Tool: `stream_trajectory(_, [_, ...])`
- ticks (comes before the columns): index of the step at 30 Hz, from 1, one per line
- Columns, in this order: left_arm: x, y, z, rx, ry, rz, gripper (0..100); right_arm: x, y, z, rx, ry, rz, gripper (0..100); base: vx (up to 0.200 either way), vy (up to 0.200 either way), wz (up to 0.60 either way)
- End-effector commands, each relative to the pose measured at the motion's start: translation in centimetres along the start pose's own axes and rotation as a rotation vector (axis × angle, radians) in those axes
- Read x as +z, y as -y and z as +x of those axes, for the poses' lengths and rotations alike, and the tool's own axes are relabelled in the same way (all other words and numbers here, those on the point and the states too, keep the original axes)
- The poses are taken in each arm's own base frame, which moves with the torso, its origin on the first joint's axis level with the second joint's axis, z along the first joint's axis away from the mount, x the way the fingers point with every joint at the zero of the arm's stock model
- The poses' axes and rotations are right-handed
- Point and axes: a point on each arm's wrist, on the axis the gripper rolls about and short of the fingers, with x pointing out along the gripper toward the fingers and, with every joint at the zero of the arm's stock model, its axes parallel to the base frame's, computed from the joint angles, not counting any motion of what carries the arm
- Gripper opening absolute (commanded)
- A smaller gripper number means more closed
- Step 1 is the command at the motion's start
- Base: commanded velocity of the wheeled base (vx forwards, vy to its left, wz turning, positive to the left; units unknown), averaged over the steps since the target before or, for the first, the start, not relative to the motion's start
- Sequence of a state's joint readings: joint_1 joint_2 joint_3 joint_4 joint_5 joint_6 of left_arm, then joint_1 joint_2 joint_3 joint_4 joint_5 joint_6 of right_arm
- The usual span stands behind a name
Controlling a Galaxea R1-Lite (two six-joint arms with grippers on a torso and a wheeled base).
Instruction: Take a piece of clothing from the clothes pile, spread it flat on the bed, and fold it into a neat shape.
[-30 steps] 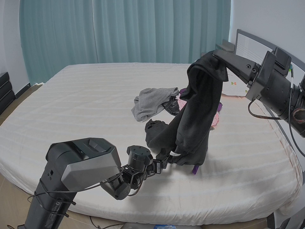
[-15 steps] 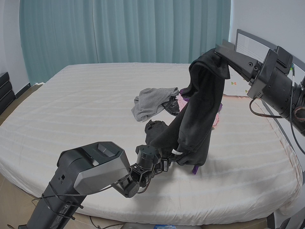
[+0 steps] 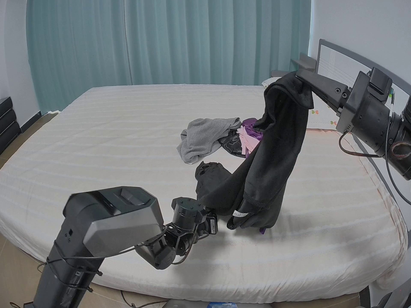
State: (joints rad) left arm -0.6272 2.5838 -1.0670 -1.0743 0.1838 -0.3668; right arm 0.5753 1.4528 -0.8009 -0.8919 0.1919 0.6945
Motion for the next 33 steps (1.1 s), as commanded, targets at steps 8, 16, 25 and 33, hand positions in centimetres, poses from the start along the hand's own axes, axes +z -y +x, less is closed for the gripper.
stream_trajectory(8, [10.6,-1.7,-10.9,0.035,0.12,-0.155,0,-1.0,6.6,2.2,-0.184,-0.042,0.017,0,0.0,0.0,0.0])
stream_trajectory(16, [19.1,-2.0,-18.9,0.033,0.257,-0.309,0,1.2,8.3,4.6,-0.192,0.052,-0.024,0,0.0,0.0,0.0])
stream_trajectory(25, [24.5,-1.6,-23.5,0.008,0.321,-0.431,0,3.5,6.2,4.8,-0.09,0.181,-0.131,0,0.0,0.0,0.0])
stream_trajectory(33, [19.7,-2.6,-23.5,-0.044,0.121,-0.411,0,-3.3,10.1,1.7,-0.215,-0.023,-0.043,0,0.0,0.0,0.0])
